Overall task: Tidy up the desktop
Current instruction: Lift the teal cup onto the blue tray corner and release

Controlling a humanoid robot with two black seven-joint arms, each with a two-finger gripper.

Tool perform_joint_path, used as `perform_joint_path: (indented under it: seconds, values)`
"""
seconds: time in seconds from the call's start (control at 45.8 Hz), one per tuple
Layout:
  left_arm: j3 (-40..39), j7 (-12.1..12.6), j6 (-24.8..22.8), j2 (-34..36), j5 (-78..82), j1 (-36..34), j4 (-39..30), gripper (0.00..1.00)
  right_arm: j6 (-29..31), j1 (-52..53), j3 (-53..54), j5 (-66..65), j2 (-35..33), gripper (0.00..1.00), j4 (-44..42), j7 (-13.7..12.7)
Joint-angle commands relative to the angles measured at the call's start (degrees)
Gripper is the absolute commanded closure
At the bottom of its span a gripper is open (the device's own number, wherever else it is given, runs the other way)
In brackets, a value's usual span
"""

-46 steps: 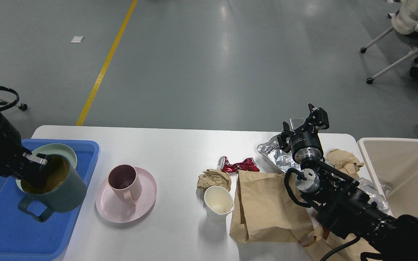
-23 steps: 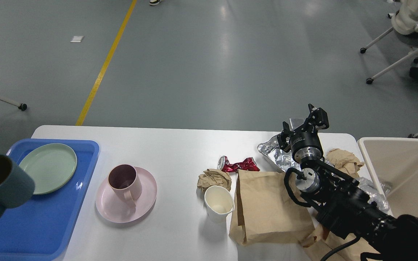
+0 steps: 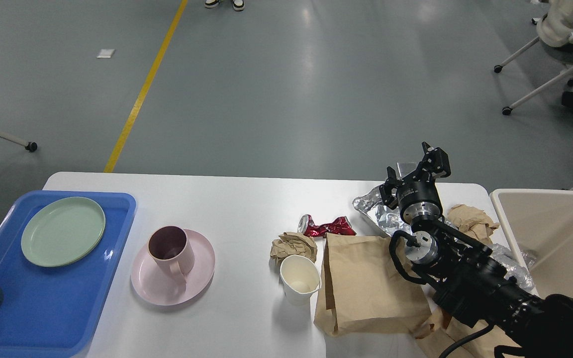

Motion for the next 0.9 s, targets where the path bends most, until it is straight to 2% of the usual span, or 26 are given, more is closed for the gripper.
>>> perform_joint_path:
  seconds: [0.0, 0.24, 0.415, 0.458, 0.524, 0.633, 0.699, 0.742, 0.808, 0.873]
  values:
    - [-6.3, -1.1, 0.3, -0.8, 0.2, 7.5, 6.2, 1.0, 0.0, 0.0, 0.0, 0.0, 0.0, 0.0, -0.1, -0.1]
    - [-8.2, -1.3, 3.3, -5.0, -0.2, 11.4, 11.7, 1.0, 0.0, 0.0, 0.0, 0.0, 0.0, 0.0, -0.1, 0.0]
    - [-8.3, -0.9, 3.1, -5.7, 0.0, 11.6, 11.7, 1.0, 0.0, 0.0, 0.0, 0.0, 0.0, 0.0, -0.1, -0.1]
    - [-8.3, -0.8, 3.1, -5.6, 0.1, 11.9, 11.6, 0.97, 0.0, 0.0, 0.0, 0.0, 0.0, 0.0, -0.1, 0.0]
    - [-8.5, -0.8, 3.5, -5.6, -0.3, 12.1, 11.4, 0.86, 0.0, 0.0, 0.0, 0.0, 0.0, 0.0, -0.1, -0.1]
    - [-8.5, -1.3, 3.9, -5.1, -3.3, 12.0, 11.2, 0.44, 0.0, 0.0, 0.0, 0.0, 0.0, 0.0, 0.0, 0.0]
    - [-8.4, -0.9, 3.9, -5.1, -7.1, 12.1, 11.2, 0.34, -0.1, 0.0, 0.0, 0.0, 0.0, 0.0, -0.1, -0.1]
    - [-8.1, -0.7, 3.9, -5.1, -9.9, 12.1, 11.2, 0.22, 0.0, 0.0, 0.0, 0.0, 0.0, 0.0, -0.1, -0.1]
    - [-8.0, -0.7, 3.6, -5.1, -11.9, 12.2, 11.1, 0.14, 0.0, 0.0, 0.0, 0.0, 0.0, 0.0, -0.1, 0.0]
    - [-8.0, -0.7, 3.6, -5.1, -12.1, 12.3, 11.1, 0.12, 0.0, 0.0, 0.0, 0.0, 0.0, 0.0, -0.1, -0.1]
